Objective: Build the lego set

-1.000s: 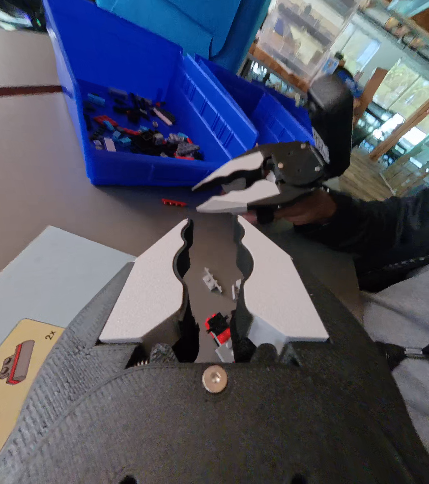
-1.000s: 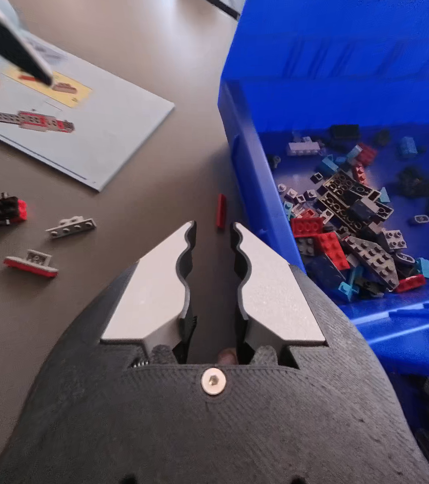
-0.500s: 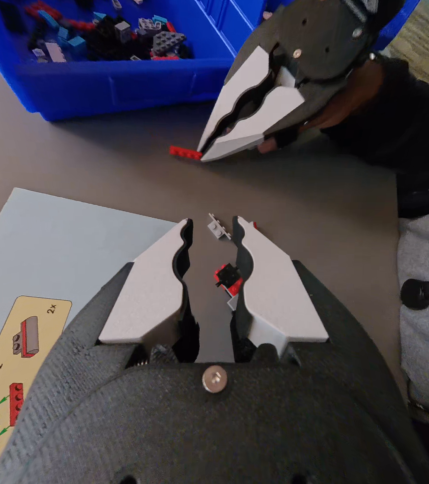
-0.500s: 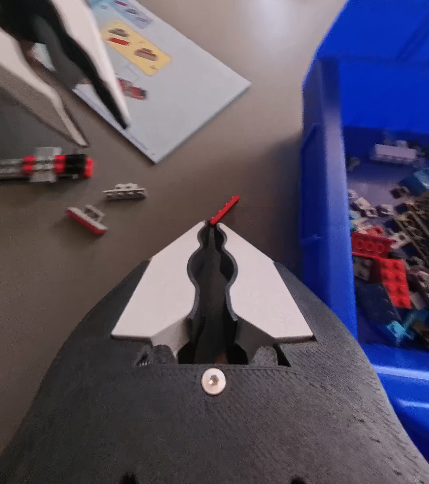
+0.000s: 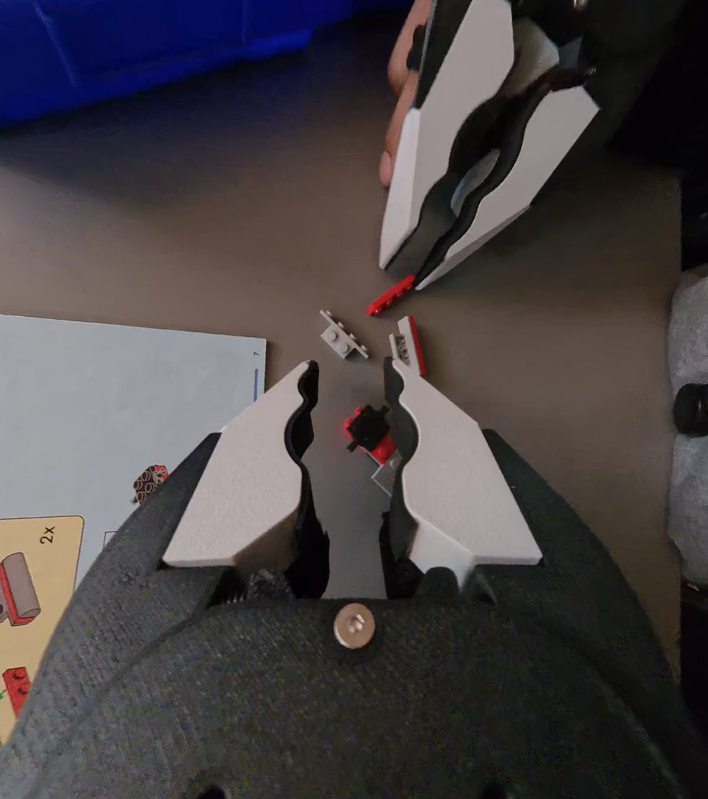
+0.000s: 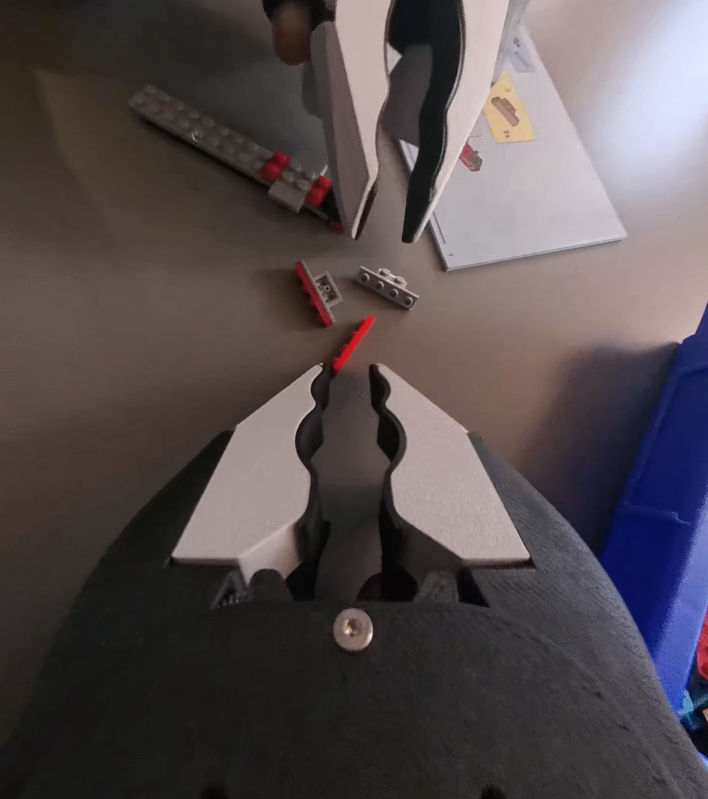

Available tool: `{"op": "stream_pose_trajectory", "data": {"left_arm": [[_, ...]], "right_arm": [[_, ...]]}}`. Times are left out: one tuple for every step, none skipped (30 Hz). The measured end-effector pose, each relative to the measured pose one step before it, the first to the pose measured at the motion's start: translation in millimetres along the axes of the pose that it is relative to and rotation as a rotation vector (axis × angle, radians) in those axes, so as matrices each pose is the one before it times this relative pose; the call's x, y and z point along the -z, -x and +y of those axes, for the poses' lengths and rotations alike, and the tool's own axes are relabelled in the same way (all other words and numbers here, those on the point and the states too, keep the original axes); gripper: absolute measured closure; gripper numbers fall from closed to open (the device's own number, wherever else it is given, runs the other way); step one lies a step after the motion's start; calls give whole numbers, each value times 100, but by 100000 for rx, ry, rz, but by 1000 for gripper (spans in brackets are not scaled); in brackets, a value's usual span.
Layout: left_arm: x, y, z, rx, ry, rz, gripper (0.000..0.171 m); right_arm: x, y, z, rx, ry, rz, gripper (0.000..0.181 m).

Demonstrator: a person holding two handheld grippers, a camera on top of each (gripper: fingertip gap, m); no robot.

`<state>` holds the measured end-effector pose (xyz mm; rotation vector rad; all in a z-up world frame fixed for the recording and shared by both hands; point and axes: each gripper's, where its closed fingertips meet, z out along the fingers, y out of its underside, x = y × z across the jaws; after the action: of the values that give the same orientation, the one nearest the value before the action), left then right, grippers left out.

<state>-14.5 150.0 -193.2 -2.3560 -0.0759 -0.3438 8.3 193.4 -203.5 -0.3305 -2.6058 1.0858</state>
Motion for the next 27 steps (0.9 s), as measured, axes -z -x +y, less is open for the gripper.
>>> {"op": "stream_pose_trajectory", "data": {"left_arm": [[-95,29,58,-602,1118,-20,142],[-122,32,-10,-287,791,87,142],[-131,-23,-8,-313,833,296,142],[-151,-116,31,-491,1091,756,143],[-136,-136,58,-611,1314,684,145],[-88,-61,78,-493,1434,191,145],[-62,-27,76,-363,1331,-15,146],[-44,-22,-23,-259,772,-3,146],[-71,-51,-105,-53,224,382,147],[-108,-99,-102,152,281,699,147],[-183,-77,-41,-58,701,417,147],[-215,-11,-16,-326,789,-122,147],[-170,26,-129,-306,-8,-297,148],[-120,21,-165,16,-342,-191,148],[-73,23,-101,11,-219,-177,147],[-47,34,-73,-32,-237,-194,148],[-34,22,-61,19,-264,-82,148],[-30,16,-52,65,-343,86,148],[-25,-7,-17,-11,-77,309,147],[-6,-1,-13,-321,-31,246,147],[-8,-12,0,-450,103,259,147],[-5,2,-3,-282,154,218,147],[-6,6,-16,-250,68,310,147],[-2,-26,8,-211,83,456,147],[16,-2,23,-21,89,308,146],[45,6,5,-33,-77,177,145],[81,28,57,56,-14,155,145]], "right_arm": [[54,-62,-67,-455,-657,-159,156],[51,-35,-102,-426,-771,-138,152],[-6,-133,-56,-174,-309,619,150],[-67,-268,52,90,459,1548,150],[-125,-366,91,155,987,2309,151],[-128,-385,56,190,758,2419,152],[-100,-457,6,-71,412,2924,154],[-107,-511,46,-442,635,3197,155],[-86,-471,56,-567,566,2875,156],[-31,-354,-2,-370,3,2192,157],[35,-195,-53,-390,-464,1205,157],[75,14,-77,-299,-700,-356,157],[96,162,-75,79,-868,-1341,157],[101,207,-114,393,-1030,-1509,157],[61,190,-120,518,-912,-1303,157],[9,193,-58,629,-370,-1252,158],[-78,130,24,651,382,-819,157],[-126,-2,57,665,745,-6,157],[-164,2,19,951,669,46,157],[-169,23,-24,1355,409,-39,157],[-156,18,-101,1512,-42,78,157],[-137,23,-166,1372,-434,-227,157],[-143,42,-162,1048,-442,-604,157],[-136,15,-142,791,-444,-735,156],[-118,9,-155,591,-537,-930,154],[-125,33,-127,445,-489,-1321,153],[-109,-26,-117,171,-471,-1141,152]]}}
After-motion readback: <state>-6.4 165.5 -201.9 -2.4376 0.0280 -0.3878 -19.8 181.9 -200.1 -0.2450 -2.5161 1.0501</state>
